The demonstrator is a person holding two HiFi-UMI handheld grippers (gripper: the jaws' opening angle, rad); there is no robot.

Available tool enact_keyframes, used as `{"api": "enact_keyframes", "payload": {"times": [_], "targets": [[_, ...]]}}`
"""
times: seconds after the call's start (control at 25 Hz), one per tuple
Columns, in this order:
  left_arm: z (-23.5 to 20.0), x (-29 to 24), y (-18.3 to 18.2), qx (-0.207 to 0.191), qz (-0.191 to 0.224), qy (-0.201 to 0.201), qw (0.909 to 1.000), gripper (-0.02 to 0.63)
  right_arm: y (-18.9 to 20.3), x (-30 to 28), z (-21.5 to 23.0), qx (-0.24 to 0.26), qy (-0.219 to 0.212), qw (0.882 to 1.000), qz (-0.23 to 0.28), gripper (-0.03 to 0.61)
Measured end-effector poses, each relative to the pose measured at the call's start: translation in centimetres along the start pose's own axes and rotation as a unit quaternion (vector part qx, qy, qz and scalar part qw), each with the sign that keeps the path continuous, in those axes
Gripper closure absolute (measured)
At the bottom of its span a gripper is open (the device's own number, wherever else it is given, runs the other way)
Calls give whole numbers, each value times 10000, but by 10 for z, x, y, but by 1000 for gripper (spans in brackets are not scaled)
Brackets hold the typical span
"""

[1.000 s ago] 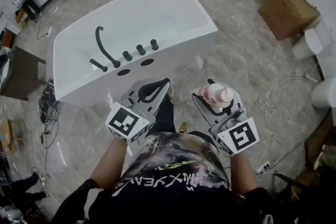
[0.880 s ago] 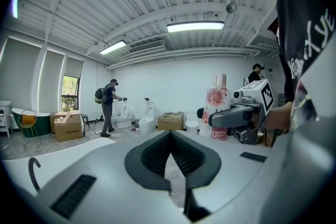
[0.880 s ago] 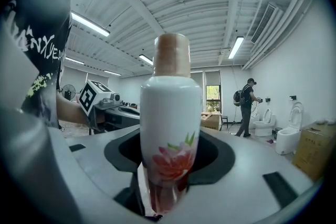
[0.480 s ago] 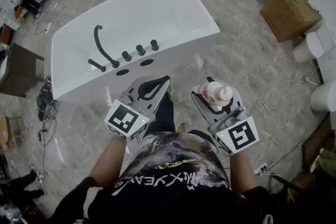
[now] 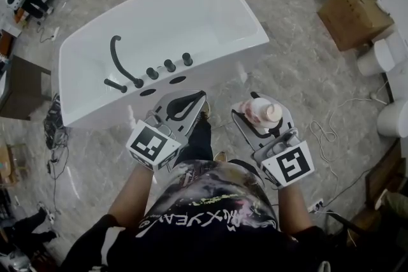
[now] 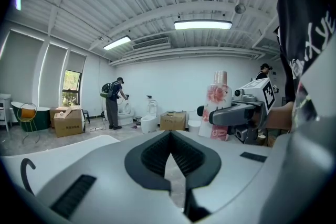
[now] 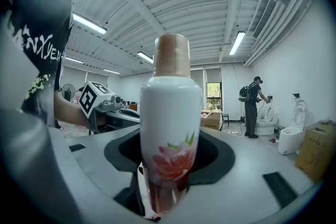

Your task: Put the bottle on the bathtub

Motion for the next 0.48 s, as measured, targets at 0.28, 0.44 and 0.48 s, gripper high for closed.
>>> {"api": "enact_keyframes", "payload": {"times": [0.28, 0.44, 0.48], "targets": [[-52, -34, 1, 109, -52, 98, 9999, 603, -4, -49, 34, -64, 67, 9999, -51, 356], [-78, -62, -5, 136, -33, 181, 9997, 603, -12, -71, 63, -87, 157, 9998, 7, 356], [-84, -69, -7, 147, -33, 191, 9997, 603, -14, -75, 70, -94, 174, 9998, 12, 356]]}}
Point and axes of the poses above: the fingertips, and each gripper's own axes: x backward along the fingers, z to its right, y out of its underside, the point moved 5 cm from there along x, backward along the fingers, and after that the axes turned 2 degrees about -z, right-handed, at the moved point
